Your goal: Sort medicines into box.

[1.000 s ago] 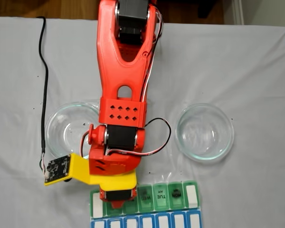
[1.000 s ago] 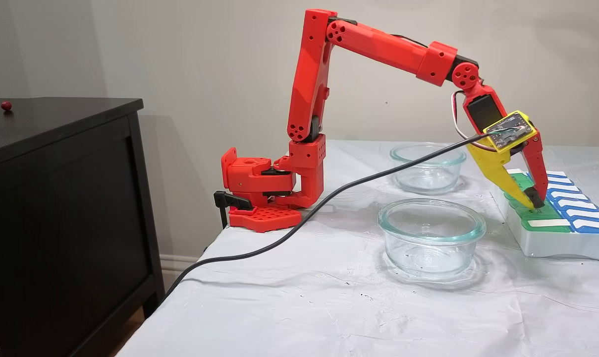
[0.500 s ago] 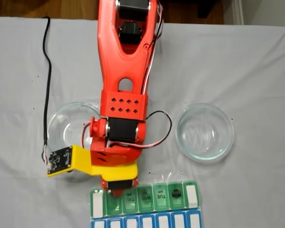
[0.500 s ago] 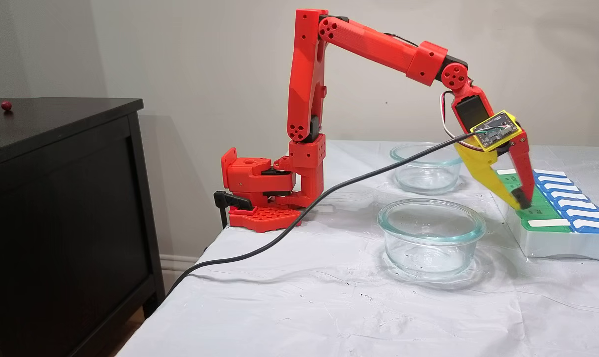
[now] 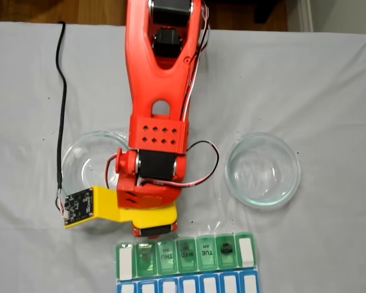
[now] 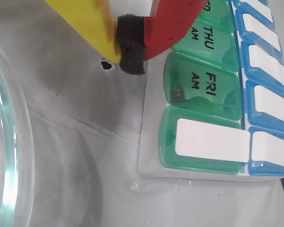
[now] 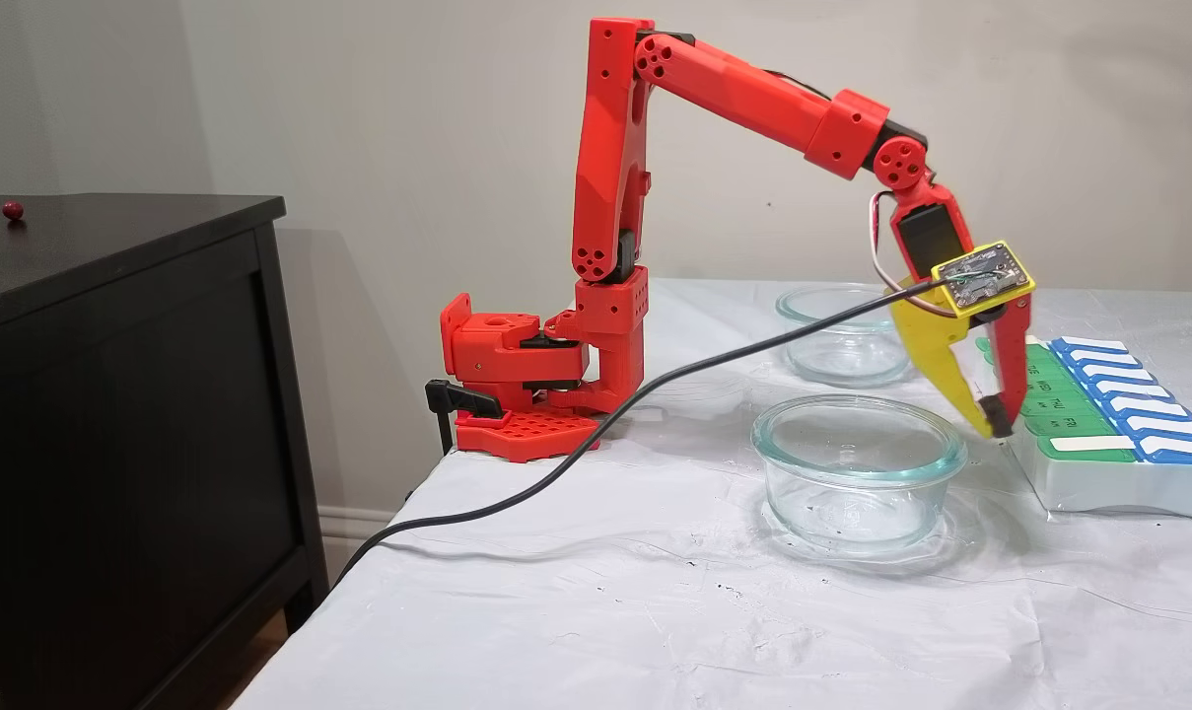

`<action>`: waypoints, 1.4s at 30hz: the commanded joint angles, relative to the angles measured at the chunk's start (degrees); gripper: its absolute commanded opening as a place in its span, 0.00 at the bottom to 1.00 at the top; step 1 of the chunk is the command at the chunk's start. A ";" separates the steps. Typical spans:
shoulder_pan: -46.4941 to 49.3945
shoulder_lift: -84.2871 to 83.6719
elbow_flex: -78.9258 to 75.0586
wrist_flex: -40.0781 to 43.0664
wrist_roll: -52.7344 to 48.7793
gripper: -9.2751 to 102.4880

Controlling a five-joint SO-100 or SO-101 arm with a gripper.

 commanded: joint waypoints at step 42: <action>-13.27 74.88 56.51 28.13 -7.82 0.08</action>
